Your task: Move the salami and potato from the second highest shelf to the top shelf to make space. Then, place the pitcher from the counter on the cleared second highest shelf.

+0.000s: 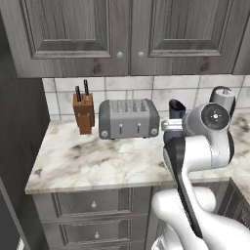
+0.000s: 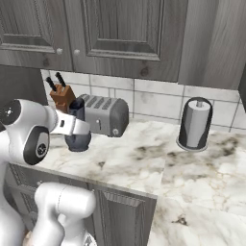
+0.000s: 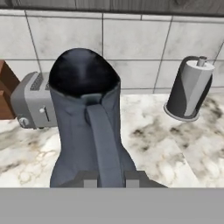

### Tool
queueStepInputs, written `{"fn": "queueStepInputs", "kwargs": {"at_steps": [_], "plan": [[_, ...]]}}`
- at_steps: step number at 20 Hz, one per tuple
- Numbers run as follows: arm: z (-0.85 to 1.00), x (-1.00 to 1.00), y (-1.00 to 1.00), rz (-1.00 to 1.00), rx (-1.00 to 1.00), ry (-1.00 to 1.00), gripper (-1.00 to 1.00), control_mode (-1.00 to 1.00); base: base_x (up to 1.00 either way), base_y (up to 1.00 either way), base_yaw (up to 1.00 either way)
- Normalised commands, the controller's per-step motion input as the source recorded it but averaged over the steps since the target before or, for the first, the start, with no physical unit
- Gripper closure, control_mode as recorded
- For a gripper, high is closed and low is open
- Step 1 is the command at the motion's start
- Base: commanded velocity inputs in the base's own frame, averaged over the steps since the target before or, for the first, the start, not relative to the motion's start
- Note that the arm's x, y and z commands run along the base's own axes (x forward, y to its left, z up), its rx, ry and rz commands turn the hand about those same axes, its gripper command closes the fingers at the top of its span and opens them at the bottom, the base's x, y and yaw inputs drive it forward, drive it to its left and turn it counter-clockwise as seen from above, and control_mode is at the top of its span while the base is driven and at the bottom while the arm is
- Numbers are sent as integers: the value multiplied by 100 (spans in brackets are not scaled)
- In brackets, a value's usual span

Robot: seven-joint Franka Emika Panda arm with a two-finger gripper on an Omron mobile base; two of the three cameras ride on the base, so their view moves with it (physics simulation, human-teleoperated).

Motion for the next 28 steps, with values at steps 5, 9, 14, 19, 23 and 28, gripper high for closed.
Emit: {"fn": "queueStepInputs", "kwargs": {"at_steps": [5,9,14,19,23,28], "plan": [[0,-3,-9,9,0,-2,100,-100,0,0,0],[0,0,-3,3,0,0,100,100,0,-1,2],[0,0,0,0,0,0,100,100,-16,9,19],[0,0,0,0,0,0,100,100,-37,32,39],[0,0,0,0,0,0,100,100,-37,32,42],[0,0,0,0,0,0,100,100,-31,42,43]]}}
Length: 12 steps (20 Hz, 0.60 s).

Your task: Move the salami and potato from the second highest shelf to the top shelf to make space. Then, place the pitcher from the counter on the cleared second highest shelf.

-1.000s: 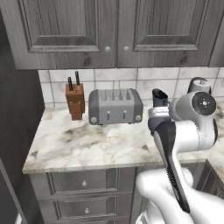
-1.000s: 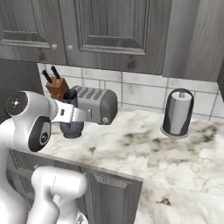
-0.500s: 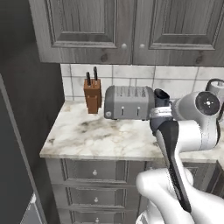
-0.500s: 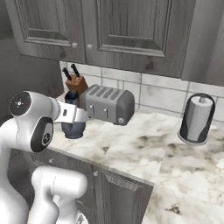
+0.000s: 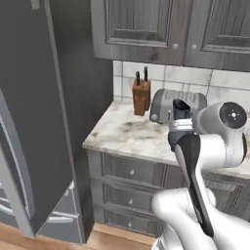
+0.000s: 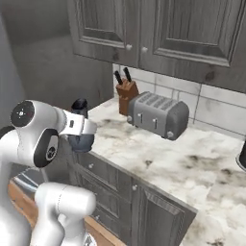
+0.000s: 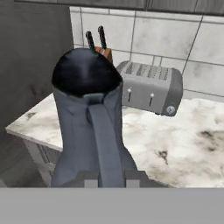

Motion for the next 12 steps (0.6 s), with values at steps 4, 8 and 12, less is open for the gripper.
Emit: {"fn": "queueStepInputs", "kwargs": {"at_steps": [4,8,12], "plan": [[0,0,0,0,0,0,100,100,-11,53,43],[0,0,0,0,0,0,100,100,-18,59,44],[0,0,0,0,0,0,100,100,-40,57,46]]}}
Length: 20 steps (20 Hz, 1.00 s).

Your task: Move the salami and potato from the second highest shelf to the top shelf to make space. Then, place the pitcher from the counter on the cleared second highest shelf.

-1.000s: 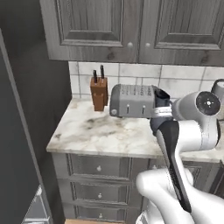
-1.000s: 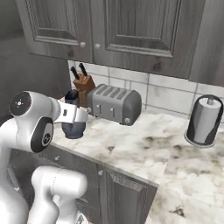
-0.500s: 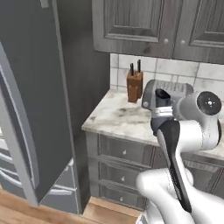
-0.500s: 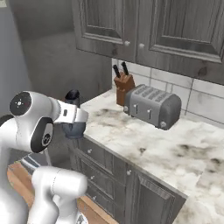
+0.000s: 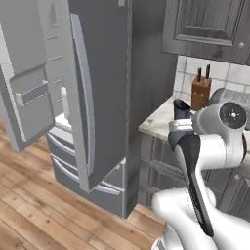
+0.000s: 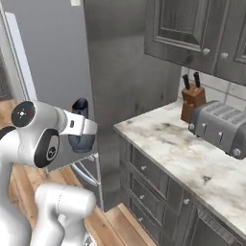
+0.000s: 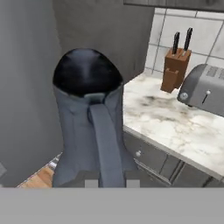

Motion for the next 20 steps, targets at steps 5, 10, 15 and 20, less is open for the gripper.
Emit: {"fn": "queueStepInputs", "kwargs": {"at_steps": [5,10,15,20], "plan": [[0,0,0,0,0,0,100,100,-52,58,47],[0,0,0,0,0,0,100,100,-27,85,47],[0,0,0,0,0,0,100,100,5,100,45],[0,0,0,0,0,0,100,100,57,68,29]]}}
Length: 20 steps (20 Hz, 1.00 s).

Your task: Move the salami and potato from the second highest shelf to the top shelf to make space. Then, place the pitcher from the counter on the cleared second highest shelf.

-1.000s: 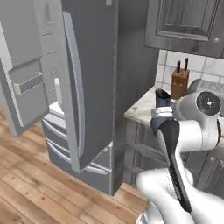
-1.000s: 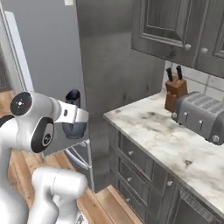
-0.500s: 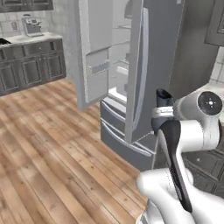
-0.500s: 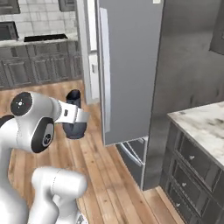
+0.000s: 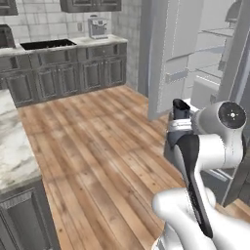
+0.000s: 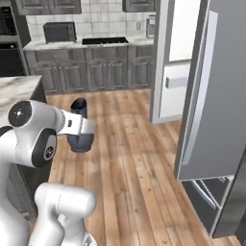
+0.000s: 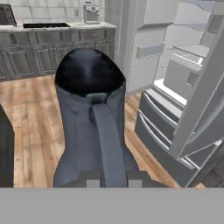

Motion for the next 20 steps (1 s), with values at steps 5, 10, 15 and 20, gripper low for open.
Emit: {"fn": "queueStepInputs", "kwargs": {"at_steps": [5,10,15,20], "plan": [[0,0,0,0,0,0,100,100,67,2,0],[0,0,0,0,0,0,100,100,63,0,-17],[0,0,0,0,0,0,100,100,70,0,-33],[0,0,0,0,0,0,100,100,74,0,-47]]}}
